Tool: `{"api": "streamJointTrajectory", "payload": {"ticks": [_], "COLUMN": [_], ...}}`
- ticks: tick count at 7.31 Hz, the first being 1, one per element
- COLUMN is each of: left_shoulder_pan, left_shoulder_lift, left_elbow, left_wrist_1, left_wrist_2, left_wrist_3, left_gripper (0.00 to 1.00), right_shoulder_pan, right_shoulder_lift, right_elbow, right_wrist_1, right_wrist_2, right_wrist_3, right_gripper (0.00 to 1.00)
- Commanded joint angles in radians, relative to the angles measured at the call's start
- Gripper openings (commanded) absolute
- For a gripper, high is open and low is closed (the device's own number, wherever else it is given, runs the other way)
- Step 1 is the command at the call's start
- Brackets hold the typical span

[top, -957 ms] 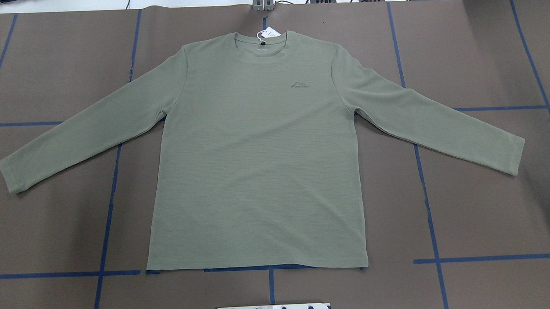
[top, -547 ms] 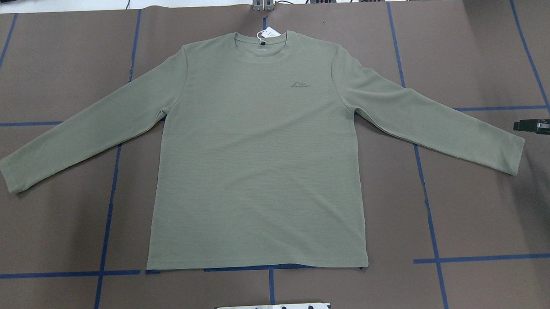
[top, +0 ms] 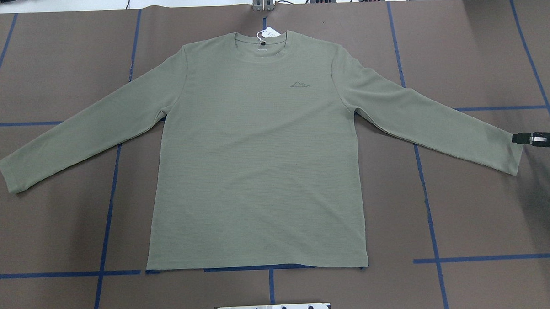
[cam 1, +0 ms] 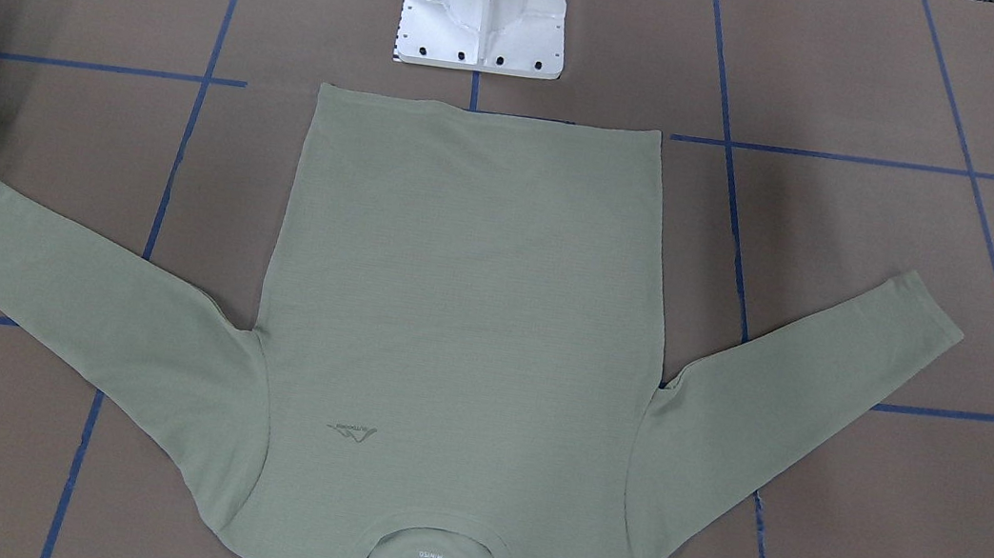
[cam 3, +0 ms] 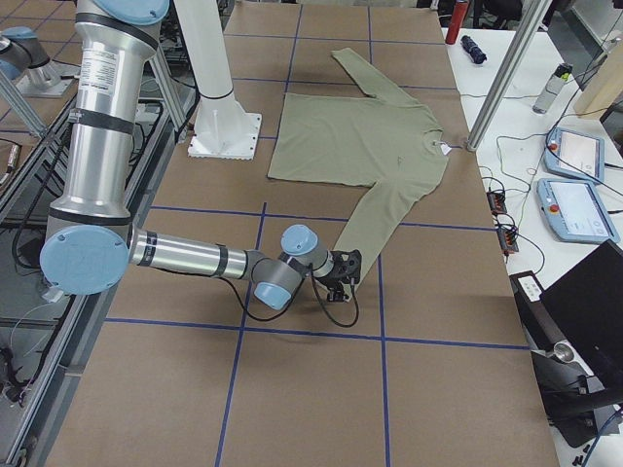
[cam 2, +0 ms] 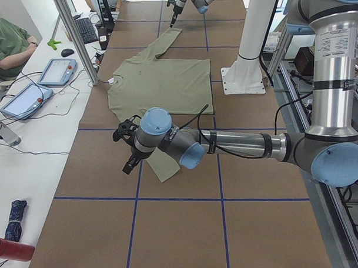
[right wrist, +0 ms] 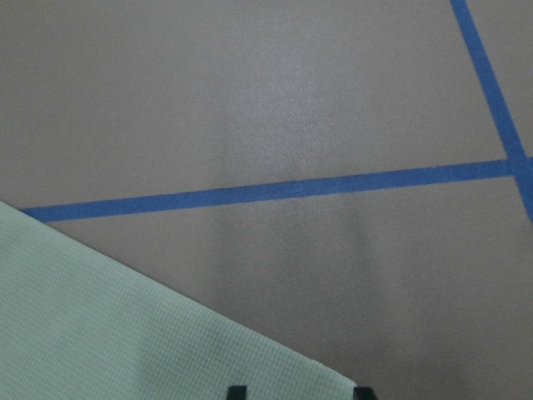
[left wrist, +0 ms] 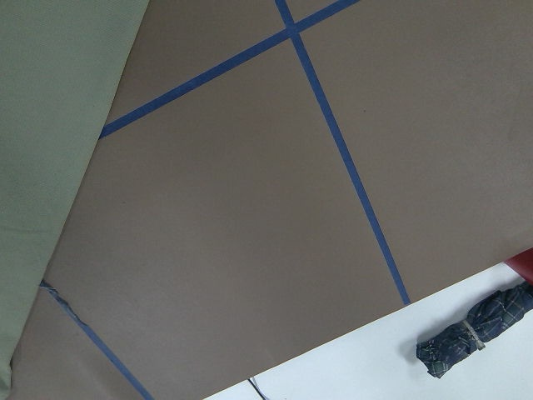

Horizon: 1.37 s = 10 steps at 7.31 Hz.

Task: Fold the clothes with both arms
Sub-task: 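Lower the right gripper to the cuff of the sleeve nearest it and grasp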

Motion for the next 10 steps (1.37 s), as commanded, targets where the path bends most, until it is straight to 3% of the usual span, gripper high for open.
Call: {"api": "streamJointTrajectory", "payload": {"ticks": [1,10], "left_shoulder_pan": [-0.001,-0.001], "left_shoulder_lift": [0.001,0.016], "left_elbow": [-0.001,-0.002], "left_wrist_1": [-0.001,-0.022], "left_wrist_2": [0.0,0.001], "left_wrist_3": [0.0,0.0], "left_gripper": [1.0,1.0], "right_shoulder_pan": [-0.001,0.001], "right_shoulder_lift": [0.027,0.023], "right_elbow": [-0.031,-0.053], "right_wrist_1": [0.025,0.019], "right_wrist_2": [0.011,0.002], "right_wrist_3": [-0.001,-0.019], "right_gripper": [0.52,0.52]}}
